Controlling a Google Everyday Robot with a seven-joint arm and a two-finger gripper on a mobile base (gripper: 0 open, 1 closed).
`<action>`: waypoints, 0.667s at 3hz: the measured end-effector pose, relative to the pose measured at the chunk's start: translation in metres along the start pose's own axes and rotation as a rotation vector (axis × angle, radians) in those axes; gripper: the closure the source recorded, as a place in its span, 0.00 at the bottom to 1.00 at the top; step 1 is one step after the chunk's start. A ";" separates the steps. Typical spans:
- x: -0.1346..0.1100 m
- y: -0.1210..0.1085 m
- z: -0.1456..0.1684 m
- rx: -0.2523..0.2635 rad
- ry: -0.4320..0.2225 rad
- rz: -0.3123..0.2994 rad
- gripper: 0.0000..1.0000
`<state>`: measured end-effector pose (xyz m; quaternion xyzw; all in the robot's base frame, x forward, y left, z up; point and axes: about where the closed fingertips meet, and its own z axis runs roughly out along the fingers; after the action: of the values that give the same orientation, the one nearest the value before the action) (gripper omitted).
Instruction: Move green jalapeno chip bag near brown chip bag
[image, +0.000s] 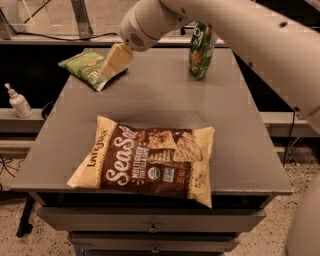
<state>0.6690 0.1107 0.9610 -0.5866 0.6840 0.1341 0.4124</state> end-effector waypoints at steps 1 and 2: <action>-0.014 -0.030 0.056 -0.019 -0.121 0.095 0.00; -0.018 -0.046 0.110 -0.025 -0.184 0.195 0.00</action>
Offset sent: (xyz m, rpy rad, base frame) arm 0.1304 0.1094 -0.0740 0.3688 0.1665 -0.1199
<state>0.7550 0.1838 0.9191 -0.5075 0.6955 0.2351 0.4511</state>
